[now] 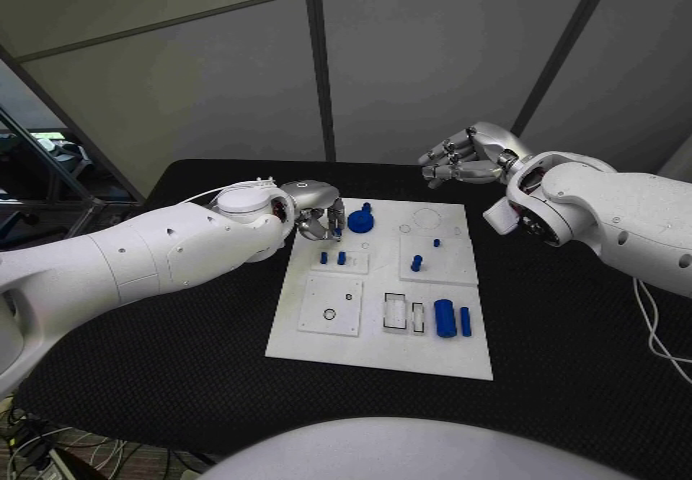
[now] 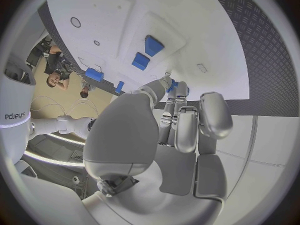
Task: Assemble the parts on the task board
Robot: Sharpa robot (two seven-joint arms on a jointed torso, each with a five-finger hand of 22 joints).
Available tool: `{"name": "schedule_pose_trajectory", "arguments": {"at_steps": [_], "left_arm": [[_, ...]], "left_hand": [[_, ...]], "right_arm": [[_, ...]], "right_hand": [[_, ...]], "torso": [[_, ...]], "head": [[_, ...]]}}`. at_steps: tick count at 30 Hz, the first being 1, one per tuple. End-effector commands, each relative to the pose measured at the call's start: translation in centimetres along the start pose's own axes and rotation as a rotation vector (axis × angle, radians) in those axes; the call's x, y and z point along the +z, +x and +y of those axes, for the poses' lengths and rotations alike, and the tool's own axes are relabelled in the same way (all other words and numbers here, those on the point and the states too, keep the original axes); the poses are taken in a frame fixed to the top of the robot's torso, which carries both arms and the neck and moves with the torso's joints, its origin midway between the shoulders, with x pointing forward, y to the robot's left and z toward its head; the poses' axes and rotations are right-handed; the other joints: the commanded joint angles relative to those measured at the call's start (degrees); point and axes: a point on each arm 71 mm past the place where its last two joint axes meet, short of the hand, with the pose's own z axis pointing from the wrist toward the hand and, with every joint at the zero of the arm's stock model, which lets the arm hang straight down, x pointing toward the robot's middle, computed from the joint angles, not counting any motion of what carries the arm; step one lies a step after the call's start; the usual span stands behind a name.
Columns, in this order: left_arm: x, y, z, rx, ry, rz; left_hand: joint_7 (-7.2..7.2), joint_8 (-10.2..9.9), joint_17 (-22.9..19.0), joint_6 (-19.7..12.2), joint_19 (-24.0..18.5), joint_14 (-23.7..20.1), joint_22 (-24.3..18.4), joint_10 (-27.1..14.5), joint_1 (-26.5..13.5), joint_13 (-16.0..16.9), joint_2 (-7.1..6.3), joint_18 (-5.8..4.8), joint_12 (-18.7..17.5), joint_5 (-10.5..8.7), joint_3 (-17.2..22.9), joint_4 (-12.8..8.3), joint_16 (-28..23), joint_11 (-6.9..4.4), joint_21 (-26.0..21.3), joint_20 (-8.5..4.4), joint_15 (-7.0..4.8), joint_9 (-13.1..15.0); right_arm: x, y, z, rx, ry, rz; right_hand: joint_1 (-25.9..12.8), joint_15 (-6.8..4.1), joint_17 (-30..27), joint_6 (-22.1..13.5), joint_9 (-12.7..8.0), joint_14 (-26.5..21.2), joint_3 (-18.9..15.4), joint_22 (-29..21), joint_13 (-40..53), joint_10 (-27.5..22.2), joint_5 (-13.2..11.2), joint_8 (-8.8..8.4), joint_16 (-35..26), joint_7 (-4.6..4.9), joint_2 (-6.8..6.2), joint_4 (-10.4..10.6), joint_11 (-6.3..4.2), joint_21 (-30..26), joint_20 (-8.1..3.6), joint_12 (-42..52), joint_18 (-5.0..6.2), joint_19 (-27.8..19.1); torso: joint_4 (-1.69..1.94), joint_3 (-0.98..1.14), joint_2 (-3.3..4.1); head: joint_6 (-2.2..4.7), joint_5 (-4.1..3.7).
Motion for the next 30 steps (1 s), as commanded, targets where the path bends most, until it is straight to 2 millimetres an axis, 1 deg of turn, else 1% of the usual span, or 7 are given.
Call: {"name": "schedule_pose_trajectory", "arguments": {"at_steps": [1, 7, 18, 24, 30], "left_arm": [[0.01, 0.18, -0.07, -0.002, 0.008, 0.019], [-0.04, 0.33, -0.05, -0.004, 0.009, 0.029], [-0.03, 0.57, -0.11, -0.006, 0.012, 0.043], [0.00, 0.69, -0.18, -0.007, 0.016, 0.047], [0.00, 0.79, -0.31, -0.008, 0.021, 0.049]], "left_hand": [[-0.08, -0.23, -0.09, 0.45, 0.75, 1.22, 9.46, 0.34, -0.41, -0.06, -0.02, -6.86, -0.23, 0.11, 0.12, -0.02, 0.12, -0.05, 0.08, -0.37, -0.19, -0.06], [-0.08, -0.23, -0.09, 0.45, 0.75, 1.22, 9.46, 0.34, -0.41, -0.06, -0.02, -6.86, -0.23, 0.11, 0.12, -0.02, 0.12, -0.05, 0.08, -0.37, -0.19, -0.06], [-0.10, -0.29, -0.26, 0.54, 0.71, 1.16, 9.42, 0.49, -0.35, -0.05, 0.01, -6.83, -0.34, 0.13, 0.15, -0.09, 0.05, -0.08, -0.07, -0.37, -0.21, -0.05], [-0.10, -0.29, -0.27, 0.54, 0.70, 1.16, 9.42, 0.50, -0.34, -0.04, 0.01, -6.83, -0.35, 0.13, 0.16, -0.09, 0.05, -0.08, -0.09, -0.37, -0.21, -0.05], [-0.10, -0.29, -0.27, 0.54, 0.70, 1.16, 9.42, 0.50, -0.34, -0.04, 0.01, -6.83, -0.35, 0.13, 0.16, -0.09, 0.05, -0.08, -0.09, -0.37, -0.21, -0.05]], "right_arm": [[0.04, -0.03, 0.14, -0.001, -0.009, 0.005], [0.04, -0.03, 0.14, -0.002, -0.009, 0.005], [0.07, -0.01, 0.14, -0.002, -0.009, 0.005], [0.09, 0.03, 0.16, -0.003, -0.010, 0.006], [0.11, 0.05, 0.15, -0.003, -0.010, 0.007]], "right_hand": [[0.21, -0.36, -0.06, -0.04, 0.00, 0.10, 0.25, -0.08, -0.07, -0.22, 0.31, 0.12, -0.08, -0.08, 0.18, -0.01, -0.14, -0.39, 0.07, 0.35, 0.12, 0.31], [0.21, -0.36, -0.06, -0.04, 0.00, 0.10, 0.25, -0.08, -0.07, -0.22, 0.31, 0.12, -0.08, -0.08, 0.18, -0.01, -0.14, -0.39, 0.07, 0.35, 0.12, 0.31], [0.21, -0.36, -0.06, -0.04, 0.00, 0.10, 0.25, -0.08, -0.07, -0.22, 0.31, 0.12, -0.08, -0.08, 0.18, -0.01, -0.14, -0.39, 0.07, 0.35, 0.12, 0.31], [0.21, -0.36, -0.06, -0.04, 0.00, 0.10, 0.25, -0.08, -0.07, -0.22, 0.31, 0.12, -0.08, -0.08, 0.18, -0.01, -0.14, -0.39, 0.07, 0.35, 0.12, 0.31], [0.21, -0.36, -0.06, -0.04, 0.00, 0.10, 0.25, -0.08, -0.07, -0.22, 0.31, 0.12, -0.08, -0.08, 0.18, -0.01, -0.14, -0.39, 0.07, 0.35, 0.12, 0.31]], "torso": [[0.05, 0.01, -0.01], [0.10, 0.01, -0.03], [0.04, -0.01, -0.01], [0.08, 0.00, -0.01], [0.04, 0.02, -0.04]], "head": [[-0.08, -0.07], [-0.13, -0.07], [-0.21, 0.01], [-0.31, 0.00], [-0.38, 0.00]]}}
